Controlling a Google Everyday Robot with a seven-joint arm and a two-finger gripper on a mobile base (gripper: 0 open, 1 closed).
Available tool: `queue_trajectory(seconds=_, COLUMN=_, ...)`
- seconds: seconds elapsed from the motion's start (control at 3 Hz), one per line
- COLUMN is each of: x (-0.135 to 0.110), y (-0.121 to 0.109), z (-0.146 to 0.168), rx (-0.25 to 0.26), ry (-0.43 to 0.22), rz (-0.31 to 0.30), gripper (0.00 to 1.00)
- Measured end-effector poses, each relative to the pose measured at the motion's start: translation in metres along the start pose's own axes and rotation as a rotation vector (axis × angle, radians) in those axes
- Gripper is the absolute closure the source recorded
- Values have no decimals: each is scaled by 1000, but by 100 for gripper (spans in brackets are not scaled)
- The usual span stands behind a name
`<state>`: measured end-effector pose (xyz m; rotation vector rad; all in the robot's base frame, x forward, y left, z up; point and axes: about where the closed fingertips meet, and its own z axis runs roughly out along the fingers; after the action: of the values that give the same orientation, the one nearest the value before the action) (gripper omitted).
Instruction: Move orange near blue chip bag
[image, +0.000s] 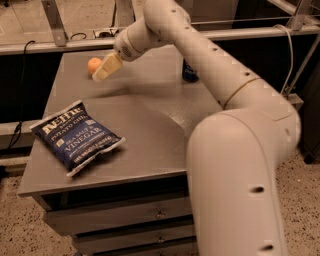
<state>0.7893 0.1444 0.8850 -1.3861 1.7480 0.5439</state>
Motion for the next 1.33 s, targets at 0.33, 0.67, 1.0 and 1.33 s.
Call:
queue_trajectory(seconds=0.33, x=-13, y=0, z=40, rx=-65, ry=-56, rz=59, gripper=0)
queue_trajectory(seconds=0.67, x=-14, y=2, z=69, rx=-78, ry=-62, rz=96, gripper=0)
queue_trajectory(seconds=1.0, x=-8, y=-3, z=80, rx=-56, ry=-56, rz=124, gripper=18)
queue_trajectory(seconds=1.33, x=-3, y=-7, z=78, rx=-36, ry=-60, rz=134, gripper=41)
